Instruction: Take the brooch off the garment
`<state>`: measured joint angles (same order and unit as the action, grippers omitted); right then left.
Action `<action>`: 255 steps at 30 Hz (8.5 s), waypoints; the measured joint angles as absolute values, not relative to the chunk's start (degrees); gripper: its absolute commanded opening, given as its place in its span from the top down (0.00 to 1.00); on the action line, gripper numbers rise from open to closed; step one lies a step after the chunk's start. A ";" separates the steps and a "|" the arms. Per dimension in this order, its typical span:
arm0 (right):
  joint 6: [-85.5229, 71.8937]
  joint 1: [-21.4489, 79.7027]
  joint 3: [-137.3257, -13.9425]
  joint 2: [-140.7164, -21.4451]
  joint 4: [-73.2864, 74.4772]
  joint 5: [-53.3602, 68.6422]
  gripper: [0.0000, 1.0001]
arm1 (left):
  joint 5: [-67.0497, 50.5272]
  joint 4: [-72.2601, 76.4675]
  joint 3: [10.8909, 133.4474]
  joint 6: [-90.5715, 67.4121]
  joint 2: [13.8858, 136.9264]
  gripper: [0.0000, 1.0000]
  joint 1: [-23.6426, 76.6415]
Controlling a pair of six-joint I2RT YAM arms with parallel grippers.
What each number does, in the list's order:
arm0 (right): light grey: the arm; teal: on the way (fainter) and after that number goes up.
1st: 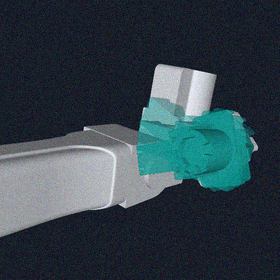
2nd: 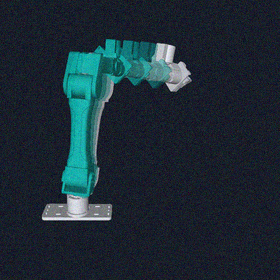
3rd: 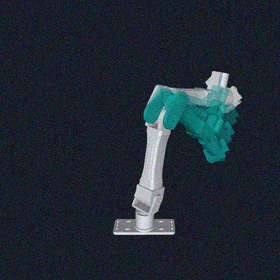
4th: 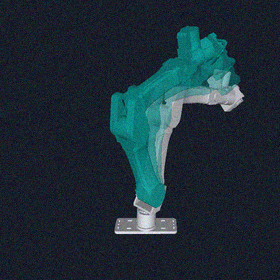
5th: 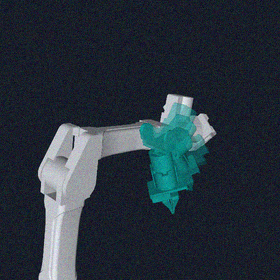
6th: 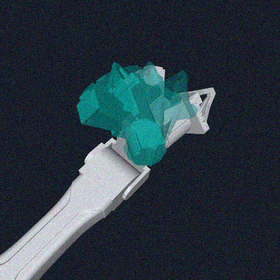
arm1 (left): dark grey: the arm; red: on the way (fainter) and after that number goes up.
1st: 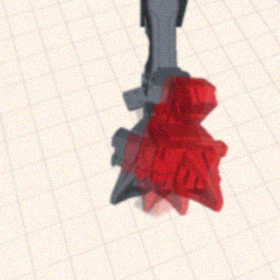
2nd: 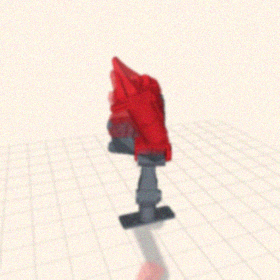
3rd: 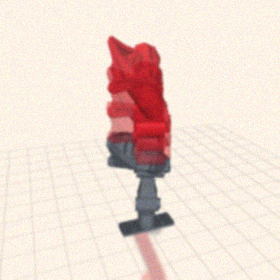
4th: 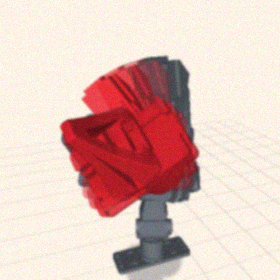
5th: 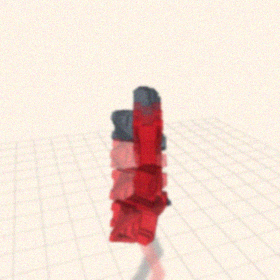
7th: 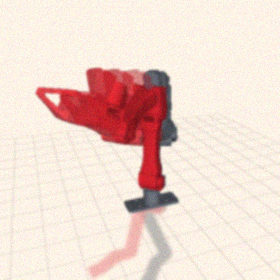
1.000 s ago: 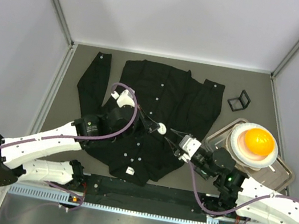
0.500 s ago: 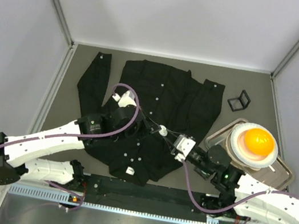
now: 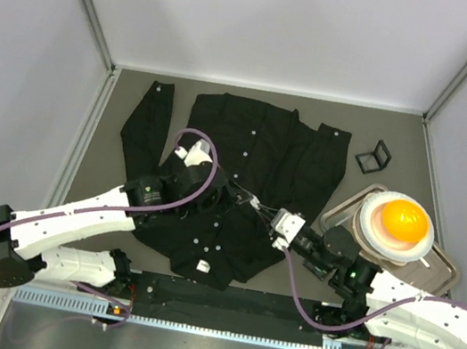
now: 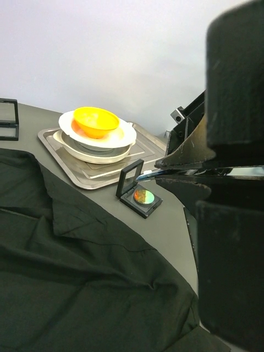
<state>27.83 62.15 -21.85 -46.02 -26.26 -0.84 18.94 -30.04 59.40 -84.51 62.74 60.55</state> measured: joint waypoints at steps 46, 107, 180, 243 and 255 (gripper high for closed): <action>-40.84 19.62 -29.91 -46.44 -9.80 53.82 1.00 | -34.59 29.74 37.56 -53.49 68.16 0.50 44.99; -69.28 31.64 -10.85 -37.47 -41.78 23.35 0.65 | -22.41 49.91 29.85 -66.08 68.99 1.00 45.30; -62.15 -4.03 -36.97 -87.07 -35.68 4.71 1.00 | -9.74 7.92 42.15 -36.32 59.64 0.29 39.77; -64.62 -10.20 -42.19 -106.76 -42.17 2.63 0.99 | -12.62 7.29 44.18 -33.95 67.42 0.29 43.22; -64.79 -10.20 -43.03 -108.66 -42.37 2.57 0.99 | -12.64 7.29 44.18 -34.00 67.42 0.29 43.22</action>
